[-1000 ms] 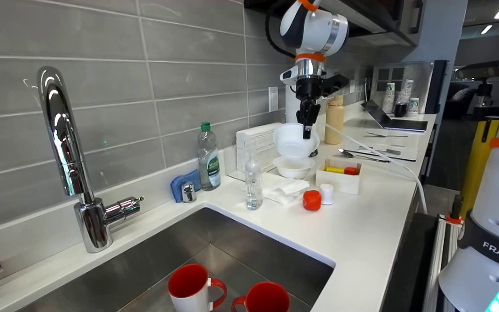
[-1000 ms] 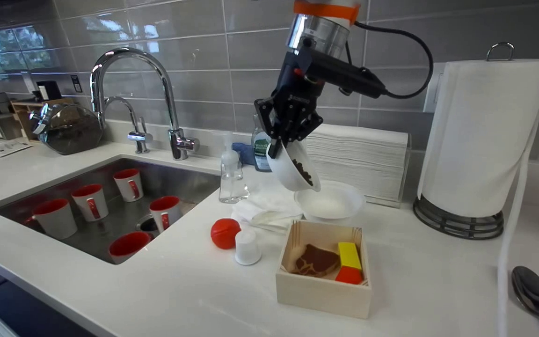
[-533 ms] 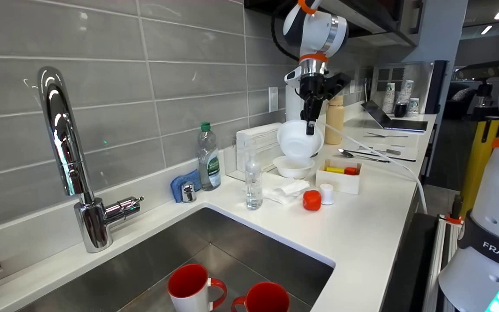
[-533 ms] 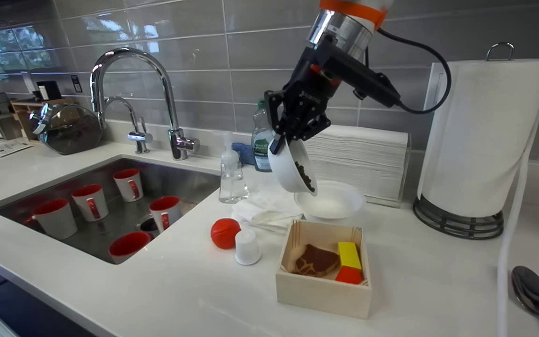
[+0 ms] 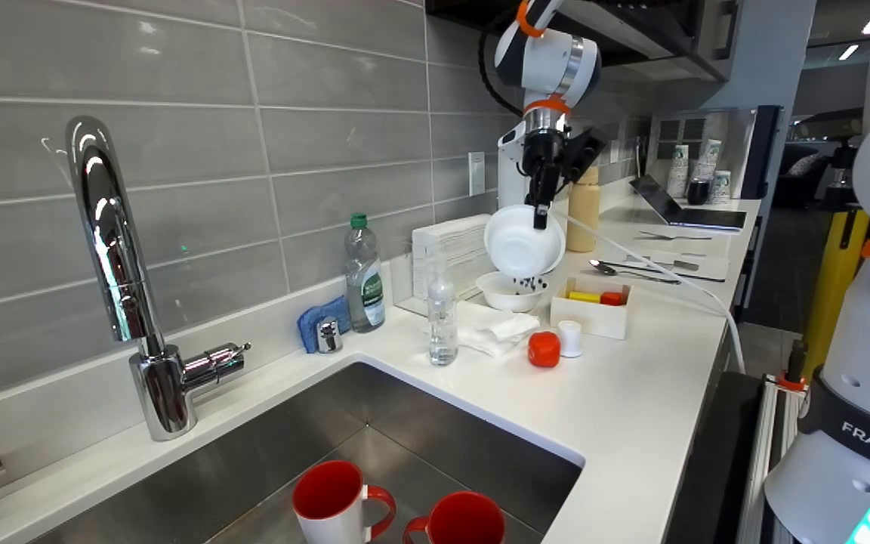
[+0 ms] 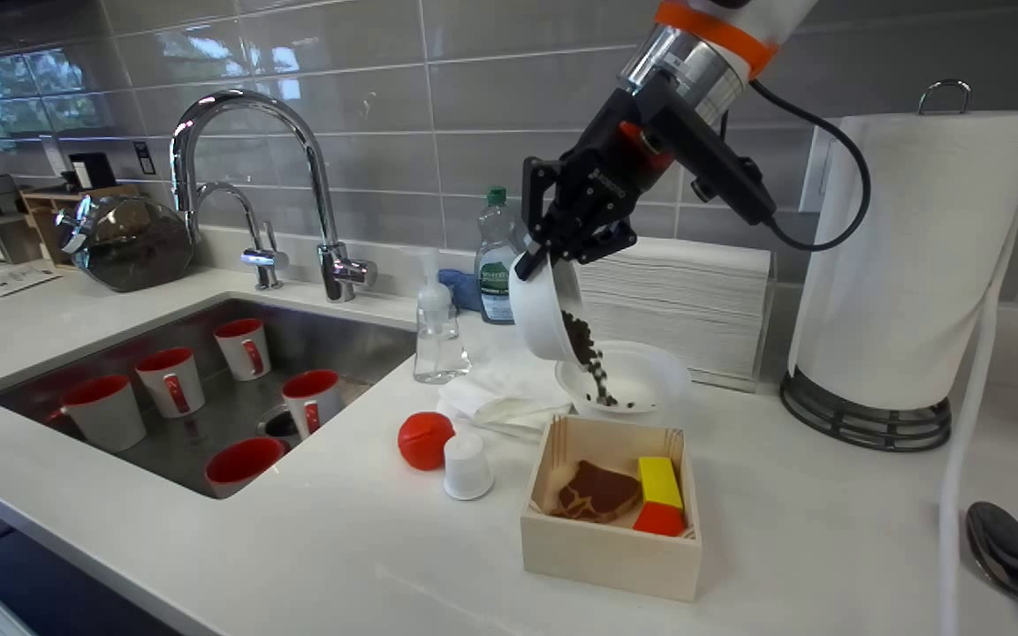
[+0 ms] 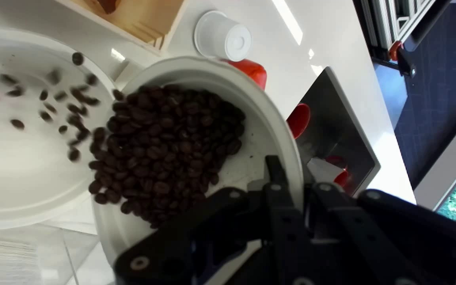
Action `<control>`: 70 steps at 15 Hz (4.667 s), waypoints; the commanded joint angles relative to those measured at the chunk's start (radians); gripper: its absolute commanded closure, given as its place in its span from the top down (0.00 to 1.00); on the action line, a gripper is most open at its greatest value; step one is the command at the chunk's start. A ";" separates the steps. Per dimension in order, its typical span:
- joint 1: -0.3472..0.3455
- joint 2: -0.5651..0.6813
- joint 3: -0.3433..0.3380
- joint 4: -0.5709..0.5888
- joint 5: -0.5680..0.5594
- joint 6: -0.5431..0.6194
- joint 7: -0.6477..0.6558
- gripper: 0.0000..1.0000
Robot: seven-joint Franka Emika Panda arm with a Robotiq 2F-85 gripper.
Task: Pour the beans in the bowl on the right into the bowl on the left
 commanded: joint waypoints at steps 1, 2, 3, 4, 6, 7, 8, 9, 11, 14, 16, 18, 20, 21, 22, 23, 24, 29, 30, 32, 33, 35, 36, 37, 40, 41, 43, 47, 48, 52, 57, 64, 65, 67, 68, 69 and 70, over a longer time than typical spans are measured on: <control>-0.051 0.087 0.024 0.131 0.045 -0.107 -0.010 0.00; -0.058 0.100 0.028 0.150 0.048 -0.120 -0.008 0.00; -0.066 0.114 0.033 0.171 0.051 -0.132 -0.008 0.00; -0.073 0.127 0.038 0.189 0.054 -0.142 -0.008 0.00; -0.085 0.152 0.048 0.224 0.059 -0.162 -0.005 0.00; -0.091 0.162 0.053 0.240 0.062 -0.171 -0.004 0.00; -0.096 0.174 0.058 0.255 0.066 -0.181 -0.005 0.00; -0.102 0.185 0.063 0.272 0.070 -0.194 -0.003 0.00; -0.115 0.209 0.072 0.305 0.082 -0.226 0.000 0.00; -0.134 0.240 0.078 0.350 0.092 -0.275 0.005 0.00; -0.146 0.257 0.080 0.376 0.099 -0.300 0.007 0.00; -0.161 0.276 0.083 0.405 0.108 -0.332 0.010 0.00; -0.176 0.296 0.085 0.437 0.123 -0.370 0.017 0.00; -0.184 0.305 0.086 0.451 0.131 -0.382 0.020 0.00; -0.192 0.315 0.088 0.466 0.139 -0.401 0.023 0.00; -0.200 0.325 0.089 0.482 0.149 -0.417 0.026 0.00; -0.207 0.332 0.091 0.494 0.159 -0.428 0.031 0.00; -0.244 0.387 0.098 0.570 0.224 -0.519 0.080 0.00; -0.250 0.397 0.097 0.584 0.238 -0.533 0.094 0.00; -0.266 0.419 0.100 0.611 0.267 -0.559 0.122 0.00; -0.274 0.430 0.102 0.623 0.281 -0.572 0.136 0.00; -0.290 0.450 0.106 0.647 0.310 -0.595 0.166 0.00; -0.299 0.460 0.109 0.659 0.325 -0.612 0.179 0.00; -0.308 0.469 0.112 0.670 0.340 -0.626 0.193 0.00; -0.338 0.495 0.122 0.702 0.408 -0.682 0.254 0.00; -0.344 0.498 0.122 0.711 0.424 -0.684 0.270 0.00; -0.348 0.493 0.117 0.717 0.437 -0.667 0.288 0.00; -0.346 0.462 0.104 0.710 0.413 -0.607 0.301 0.00; -0.327 0.438 0.084 0.692 0.391 -0.565 0.288 0.00; -0.264 0.336 0.042 0.588 0.278 -0.365 0.242 0.00; -0.164 0.202 0.002 0.345 0.149 -0.016 0.228 0.00; -0.083 0.045 0.007 0.020 -0.033 0.469 0.274 0.00; -0.076 0.026 0.005 -0.019 -0.058 0.532 0.285 0.00; -0.063 0.001 0.002 -0.094 -0.113 0.662 0.311 0.00; -0.058 -0.009 -0.001 -0.132 -0.145 0.739 0.330 0.00; -0.055 -0.013 -0.004 -0.164 -0.179 0.815 0.351 0.00; -0.051 -0.015 -0.009 -0.196 -0.217 0.890 0.380 0.00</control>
